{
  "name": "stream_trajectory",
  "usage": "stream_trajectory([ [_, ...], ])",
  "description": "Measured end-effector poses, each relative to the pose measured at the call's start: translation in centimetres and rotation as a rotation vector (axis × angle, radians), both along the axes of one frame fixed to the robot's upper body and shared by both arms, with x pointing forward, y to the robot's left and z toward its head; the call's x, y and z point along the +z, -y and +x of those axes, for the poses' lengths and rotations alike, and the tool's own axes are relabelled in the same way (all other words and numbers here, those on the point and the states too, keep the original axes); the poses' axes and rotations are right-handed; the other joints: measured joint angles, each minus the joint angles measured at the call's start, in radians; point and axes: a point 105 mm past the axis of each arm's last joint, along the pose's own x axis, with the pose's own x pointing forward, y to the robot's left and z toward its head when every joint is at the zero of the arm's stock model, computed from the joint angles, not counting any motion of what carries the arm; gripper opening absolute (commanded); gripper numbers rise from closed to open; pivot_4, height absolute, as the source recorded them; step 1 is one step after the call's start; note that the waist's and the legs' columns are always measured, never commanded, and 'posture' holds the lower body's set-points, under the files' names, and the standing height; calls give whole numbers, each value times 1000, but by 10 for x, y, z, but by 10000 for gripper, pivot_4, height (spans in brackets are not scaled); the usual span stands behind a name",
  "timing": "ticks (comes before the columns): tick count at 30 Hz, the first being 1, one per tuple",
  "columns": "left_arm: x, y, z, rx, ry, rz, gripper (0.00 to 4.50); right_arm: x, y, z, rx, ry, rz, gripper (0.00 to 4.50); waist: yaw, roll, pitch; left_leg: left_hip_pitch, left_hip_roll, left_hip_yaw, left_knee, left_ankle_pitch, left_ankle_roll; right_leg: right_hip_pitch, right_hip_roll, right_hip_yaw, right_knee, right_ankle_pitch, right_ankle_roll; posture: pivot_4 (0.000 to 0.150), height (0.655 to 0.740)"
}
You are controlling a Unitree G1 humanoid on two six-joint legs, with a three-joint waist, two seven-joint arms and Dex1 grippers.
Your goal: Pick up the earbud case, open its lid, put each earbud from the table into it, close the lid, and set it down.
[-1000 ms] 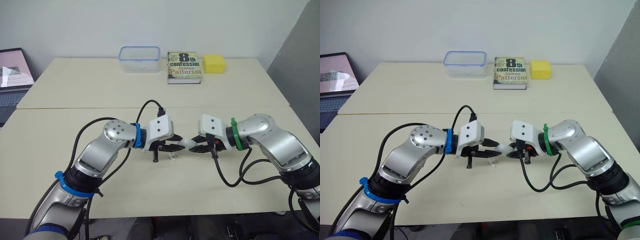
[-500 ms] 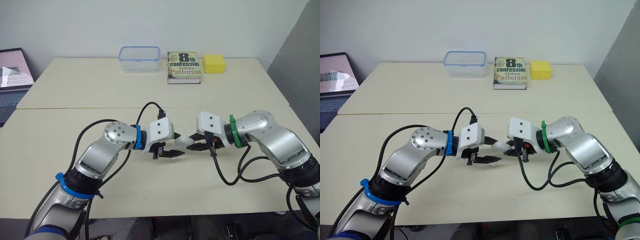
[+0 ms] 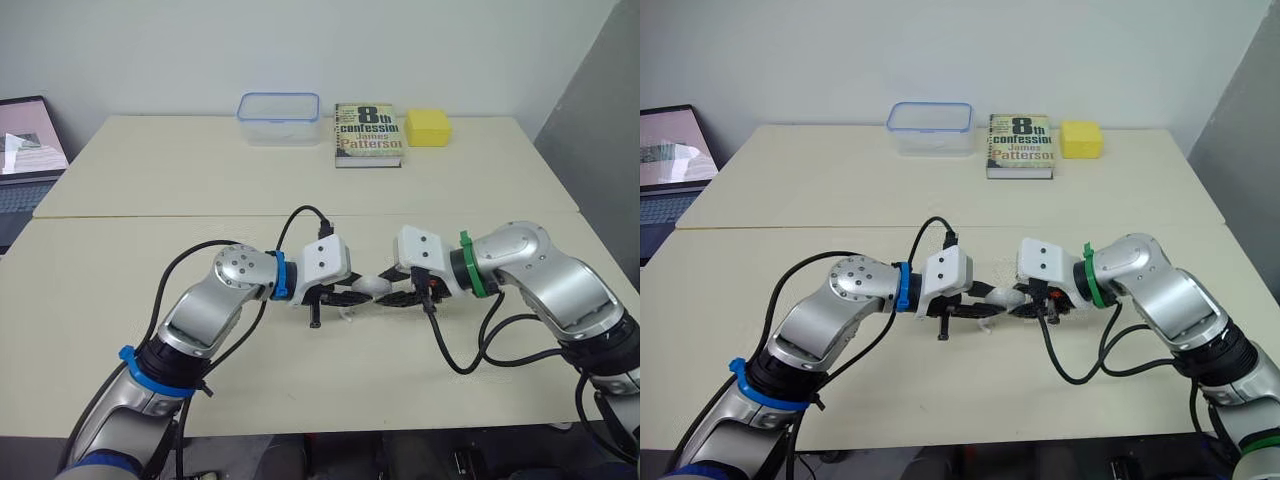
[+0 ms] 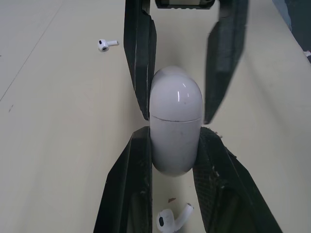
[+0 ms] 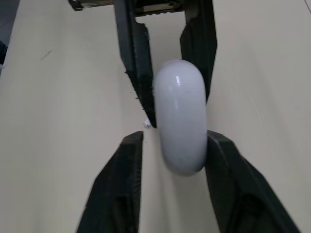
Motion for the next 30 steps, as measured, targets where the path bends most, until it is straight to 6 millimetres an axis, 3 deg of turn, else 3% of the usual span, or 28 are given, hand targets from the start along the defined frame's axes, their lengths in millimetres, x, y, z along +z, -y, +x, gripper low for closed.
stream_trajectory([
  [4,-10,-5,-1,47,-55,-57,7487,0,19,4,-22,49,-64,43409,1,0,0,0,1,0,0,0,0,0,-1,0,0,0,0,1500,7400],
  [5,-12,-6,-1,60,-77,-76,7487,1,26,6,-35,58,-76,44978,1,0,0,0,1,0,0,0,0,0,-1,0,0,0,0,1500,7400],
  [9,-13,-10,-8,83,-171,-259,7487,18,42,3,-12,106,-40,45000,0,0,0,0,3,1,0,0,0,0,-1,1,0,0,0,1500,7400],
  [13,-20,-13,-16,116,-238,-404,7487,37,35,-1,49,213,75,45000,0,0,0,2,7,0,0,0,0,2,-1,0,0,0,0,1500,7400],
  [19,-15,-10,-19,114,-174,-464,7487,43,12,-14,125,228,173,45000,2,0,0,3,6,0,1,0,0,4,-1,0,0,0,-1,1500,7400],
  [30,-14,-7,-27,52,-103,-433,7487,35,5,2,82,223,156,45000,2,0,0,3,6,0,0,0,0,4,-1,0,-1,0,-1,1500,7400],
])
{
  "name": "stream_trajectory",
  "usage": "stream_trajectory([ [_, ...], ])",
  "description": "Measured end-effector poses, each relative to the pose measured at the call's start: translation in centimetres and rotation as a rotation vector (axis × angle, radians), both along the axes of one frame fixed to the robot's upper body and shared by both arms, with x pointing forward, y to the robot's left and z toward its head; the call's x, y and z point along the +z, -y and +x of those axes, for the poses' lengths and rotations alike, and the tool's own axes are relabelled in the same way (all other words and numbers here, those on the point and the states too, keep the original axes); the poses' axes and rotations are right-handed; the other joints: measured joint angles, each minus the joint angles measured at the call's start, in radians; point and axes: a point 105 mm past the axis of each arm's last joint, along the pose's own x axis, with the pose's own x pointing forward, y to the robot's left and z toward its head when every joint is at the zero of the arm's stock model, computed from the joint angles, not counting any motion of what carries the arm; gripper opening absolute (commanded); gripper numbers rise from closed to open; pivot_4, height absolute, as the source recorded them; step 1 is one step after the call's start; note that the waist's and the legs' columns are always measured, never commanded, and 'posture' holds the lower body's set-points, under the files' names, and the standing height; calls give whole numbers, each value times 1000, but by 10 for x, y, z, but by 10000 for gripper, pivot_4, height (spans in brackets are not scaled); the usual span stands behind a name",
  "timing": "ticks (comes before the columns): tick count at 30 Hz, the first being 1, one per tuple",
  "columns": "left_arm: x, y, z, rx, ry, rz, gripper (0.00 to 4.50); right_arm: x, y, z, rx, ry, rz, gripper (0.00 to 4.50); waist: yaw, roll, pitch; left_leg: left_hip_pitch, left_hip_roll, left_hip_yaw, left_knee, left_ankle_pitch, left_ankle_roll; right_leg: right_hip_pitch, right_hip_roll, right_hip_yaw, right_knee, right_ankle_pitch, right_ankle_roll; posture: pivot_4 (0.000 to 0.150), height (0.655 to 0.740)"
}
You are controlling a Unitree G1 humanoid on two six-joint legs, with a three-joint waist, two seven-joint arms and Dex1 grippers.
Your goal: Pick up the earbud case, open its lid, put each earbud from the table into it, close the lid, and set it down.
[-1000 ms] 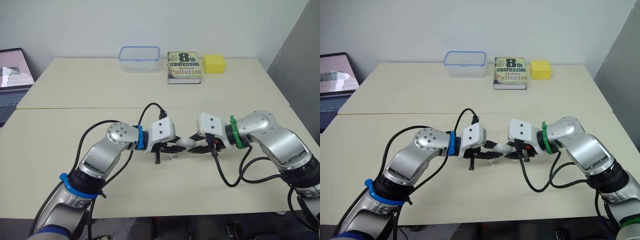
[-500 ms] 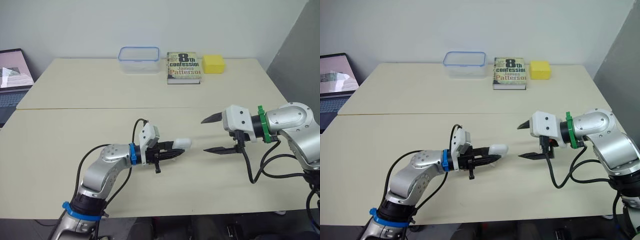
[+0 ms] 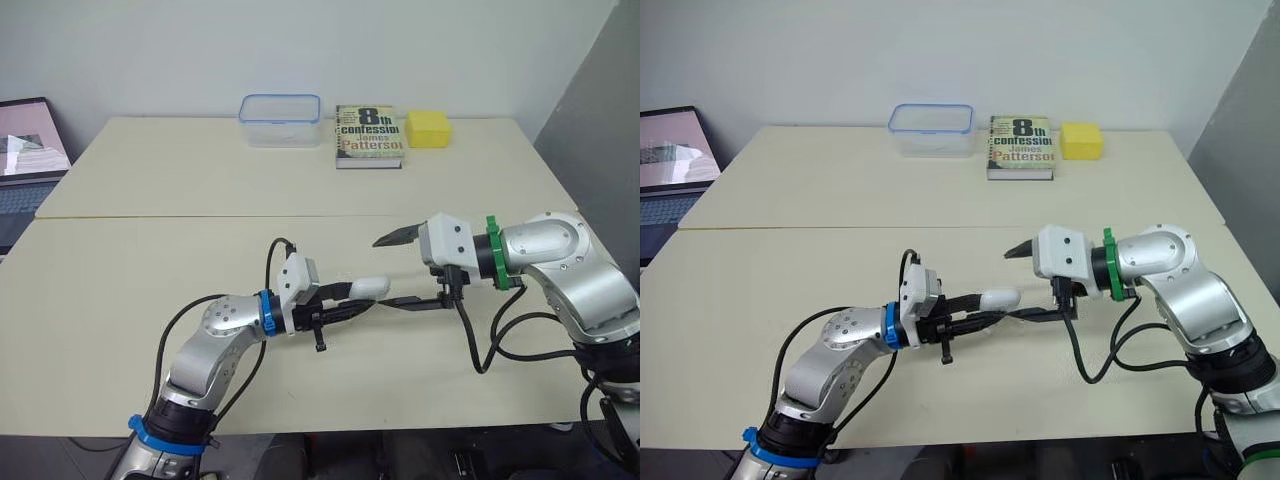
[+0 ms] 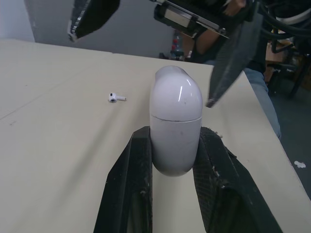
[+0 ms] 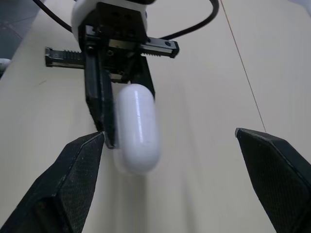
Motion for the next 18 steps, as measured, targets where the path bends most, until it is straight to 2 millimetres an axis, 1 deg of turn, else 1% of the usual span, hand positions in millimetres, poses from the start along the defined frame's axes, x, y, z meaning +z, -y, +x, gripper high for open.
stream_trajectory([
  [9,-5,-5,-2,10,18,28,7487,-3,1,2,-4,-20,-6,45000,0,0,0,0,0,0,0,0,0,0,0,0,0,0,0,1500,7400],
  [14,-7,-7,-1,14,33,50,7487,4,1,4,-7,-19,7,45000,0,0,0,0,0,0,0,0,0,0,0,0,0,0,0,1500,7400],
  [18,-8,-5,-5,-16,41,51,7487,10,7,9,-43,-24,29,45000,0,0,0,0,0,0,0,0,0,0,0,0,0,0,0,1500,7400],
])
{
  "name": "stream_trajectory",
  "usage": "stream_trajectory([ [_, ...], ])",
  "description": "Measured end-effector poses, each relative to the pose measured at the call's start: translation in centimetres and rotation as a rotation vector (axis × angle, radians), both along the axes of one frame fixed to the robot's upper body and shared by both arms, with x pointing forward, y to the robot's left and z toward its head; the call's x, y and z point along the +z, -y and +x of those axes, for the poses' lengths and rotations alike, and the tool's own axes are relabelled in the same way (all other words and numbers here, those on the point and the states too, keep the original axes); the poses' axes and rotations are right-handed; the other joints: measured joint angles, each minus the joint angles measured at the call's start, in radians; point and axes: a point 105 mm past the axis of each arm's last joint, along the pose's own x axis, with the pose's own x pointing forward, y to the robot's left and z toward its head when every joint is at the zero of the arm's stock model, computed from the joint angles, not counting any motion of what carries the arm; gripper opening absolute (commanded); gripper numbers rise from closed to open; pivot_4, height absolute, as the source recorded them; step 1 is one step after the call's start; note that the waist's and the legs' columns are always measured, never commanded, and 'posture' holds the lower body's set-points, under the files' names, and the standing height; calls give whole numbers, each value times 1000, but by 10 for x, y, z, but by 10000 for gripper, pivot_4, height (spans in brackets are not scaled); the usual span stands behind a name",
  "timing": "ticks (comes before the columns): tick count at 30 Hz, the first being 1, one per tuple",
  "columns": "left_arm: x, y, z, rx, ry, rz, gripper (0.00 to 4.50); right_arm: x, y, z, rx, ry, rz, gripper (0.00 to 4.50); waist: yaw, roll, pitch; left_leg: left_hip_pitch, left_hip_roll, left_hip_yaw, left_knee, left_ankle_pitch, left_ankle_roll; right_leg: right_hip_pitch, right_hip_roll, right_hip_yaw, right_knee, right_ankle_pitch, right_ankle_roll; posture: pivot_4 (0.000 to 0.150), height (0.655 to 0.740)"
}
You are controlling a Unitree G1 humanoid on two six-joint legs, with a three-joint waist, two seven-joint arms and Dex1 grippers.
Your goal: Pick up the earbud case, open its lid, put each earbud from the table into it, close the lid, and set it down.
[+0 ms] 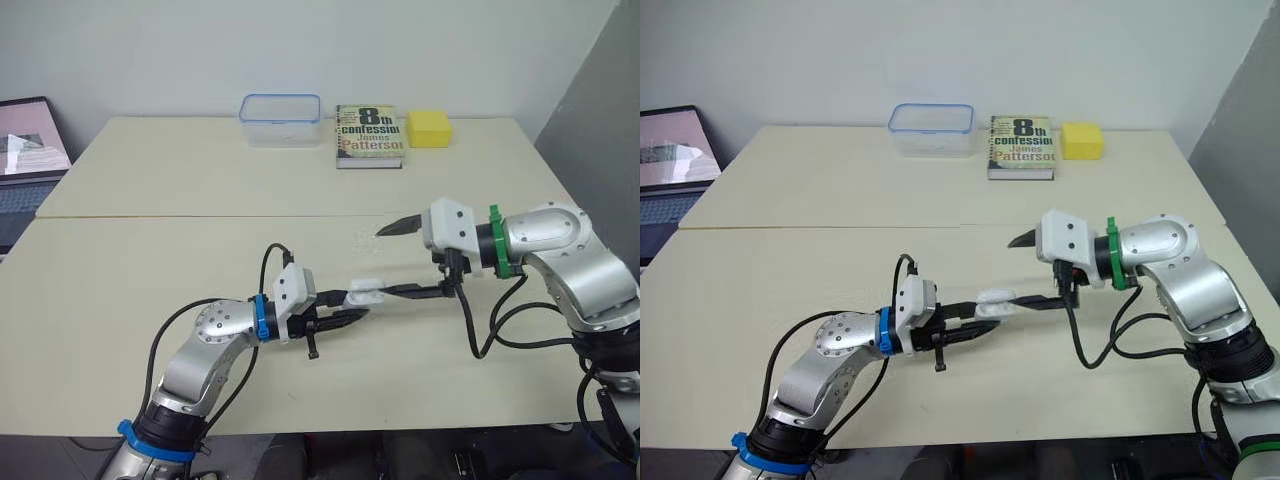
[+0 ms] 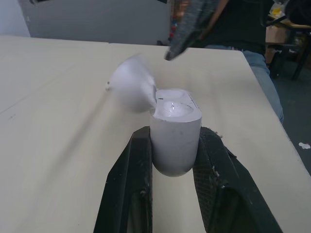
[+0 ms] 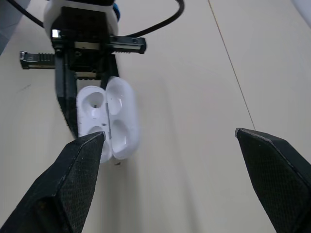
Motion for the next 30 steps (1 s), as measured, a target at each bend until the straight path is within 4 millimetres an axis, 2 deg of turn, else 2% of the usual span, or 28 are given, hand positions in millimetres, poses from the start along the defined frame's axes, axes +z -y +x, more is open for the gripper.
stream_trajectory([
  [7,0,-3,1,22,4,-9,7487,4,3,1,-12,-6,18,45000,0,0,0,0,0,0,0,0,0,0,0,0,0,0,0,1500,7400],
  [11,7,-19,13,123,7,-28,7487,8,10,1,-26,2,33,45000,0,0,0,0,1,0,0,0,0,0,0,0,0,0,0,1500,7400],
  [16,11,-43,22,250,-2,-53,7487,2,22,0,-66,-22,49,45000,-1,0,0,0,0,0,0,0,0,0,0,0,0,0,0,1500,7400],
  [20,14,-50,20,288,3,-64,7487,1,27,-1,-78,-15,59,45000,0,0,0,0,1,0,0,0,0,0,0,0,0,0,0,1500,7400],
  [25,32,-71,34,463,98,-144,7487,-2,42,-2,-112,12,59,45000,3,0,0,0,1,0,0,0,0,0,0,0,0,0,0,1500,7400],
  [30,26,-76,35,549,75,-200,7487,-6,51,-3,-156,13,73,45000,3,0,0,0,1,1,0,0,0,0,0,0,0,0,0,1500,7400],
])
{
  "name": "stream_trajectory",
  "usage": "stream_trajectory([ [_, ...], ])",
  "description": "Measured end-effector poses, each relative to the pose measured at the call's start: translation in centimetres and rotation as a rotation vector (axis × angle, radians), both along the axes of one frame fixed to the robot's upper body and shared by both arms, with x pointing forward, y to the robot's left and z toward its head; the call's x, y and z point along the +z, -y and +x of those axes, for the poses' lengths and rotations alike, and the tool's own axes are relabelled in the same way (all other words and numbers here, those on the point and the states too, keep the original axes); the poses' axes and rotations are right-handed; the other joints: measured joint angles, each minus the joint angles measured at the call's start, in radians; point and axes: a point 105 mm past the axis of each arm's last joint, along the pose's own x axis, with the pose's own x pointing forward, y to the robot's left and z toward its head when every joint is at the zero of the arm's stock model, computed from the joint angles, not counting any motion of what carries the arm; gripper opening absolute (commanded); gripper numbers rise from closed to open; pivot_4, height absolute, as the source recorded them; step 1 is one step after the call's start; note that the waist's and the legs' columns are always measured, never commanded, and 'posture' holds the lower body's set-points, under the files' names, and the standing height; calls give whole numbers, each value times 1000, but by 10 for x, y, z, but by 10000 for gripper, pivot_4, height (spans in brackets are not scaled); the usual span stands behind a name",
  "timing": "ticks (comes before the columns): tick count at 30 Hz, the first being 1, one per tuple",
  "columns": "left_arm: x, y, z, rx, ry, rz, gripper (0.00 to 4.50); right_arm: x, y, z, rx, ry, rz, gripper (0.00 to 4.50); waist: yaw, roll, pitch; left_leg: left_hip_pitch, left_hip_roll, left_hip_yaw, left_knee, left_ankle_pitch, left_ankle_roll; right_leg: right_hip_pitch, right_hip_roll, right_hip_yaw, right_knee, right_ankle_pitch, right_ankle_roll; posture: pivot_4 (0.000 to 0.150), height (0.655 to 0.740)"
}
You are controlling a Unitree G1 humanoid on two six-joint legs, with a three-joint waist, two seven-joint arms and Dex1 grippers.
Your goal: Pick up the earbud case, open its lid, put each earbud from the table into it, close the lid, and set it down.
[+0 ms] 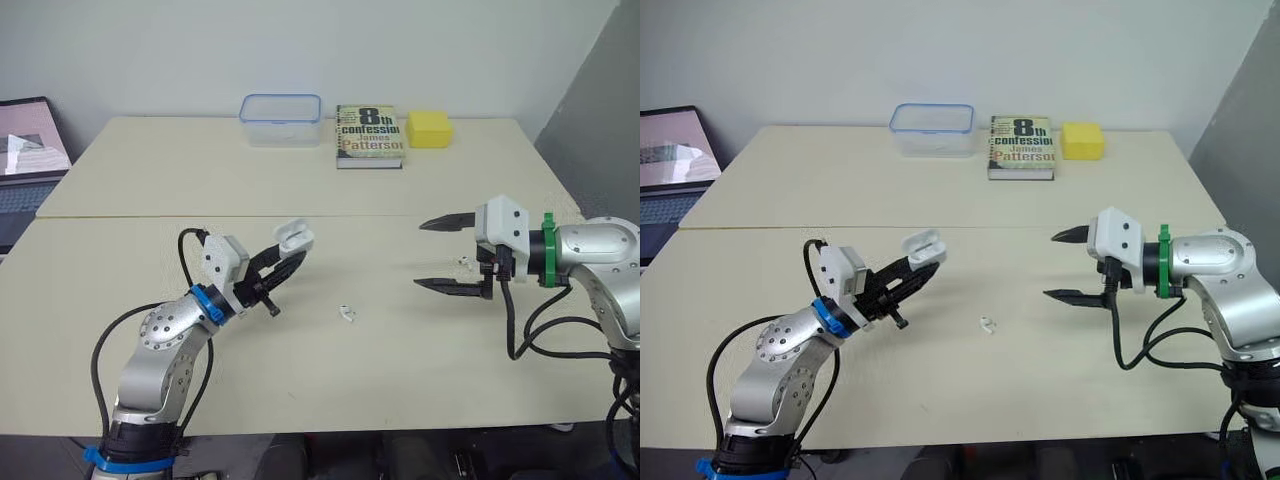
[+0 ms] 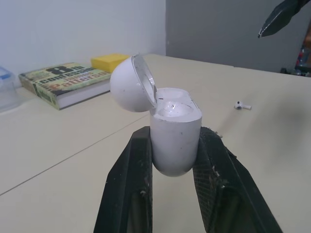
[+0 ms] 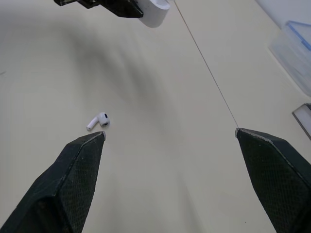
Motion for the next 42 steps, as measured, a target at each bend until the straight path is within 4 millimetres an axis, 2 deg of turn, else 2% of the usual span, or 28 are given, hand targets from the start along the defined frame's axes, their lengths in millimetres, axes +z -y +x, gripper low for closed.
stream_trajectory([
  [13,3,1,-3,-43,6,3,7487,-28,-6,-34,17,-162,-1,45000,1,0,0,0,0,0,0,0,0,0,0,0,0,0,0,1500,7400],
  [22,4,1,-3,-57,10,13,7487,-66,-26,-50,-73,-248,5,45000,1,0,0,1,0,0,0,0,0,0,1,0,0,0,0,1500,7400],
  [25,4,1,-3,-57,11,13,7487,-75,-47,-47,-78,-243,36,45000,-2,0,0,1,0,0,0,0,0,1,2,0,0,0,0,1500,7400],
  [28,3,2,-3,-59,9,15,7487,-86,-68,-36,-107,-241,65,45000,-3,0,-1,1,0,0,-1,0,0,0,2,0,0,0,0,1500,7400],
  [34,2,0,-3,-60,3,32,7487,-111,-88,-11,-200,-250,49,45000,-3,0,-1,1,0,0,-1,0,0,0,2,0,0,0,0,1500,7400],
  [36,1,0,-4,-63,1,35,7487,-117,-99,-7,-223,-265,69,45000,-4,0,-1,1,1,-1,-1,0,0,0,2,0,0,0,0,1500,7400],
  [42,-3,-2,-6,-70,-13,50,7487,-126,-113,3,-280,-283,92,45000,-4,0,-1,1,2,-1,-1,0,0,0,2,0,0,0,0,1500,7400],
])
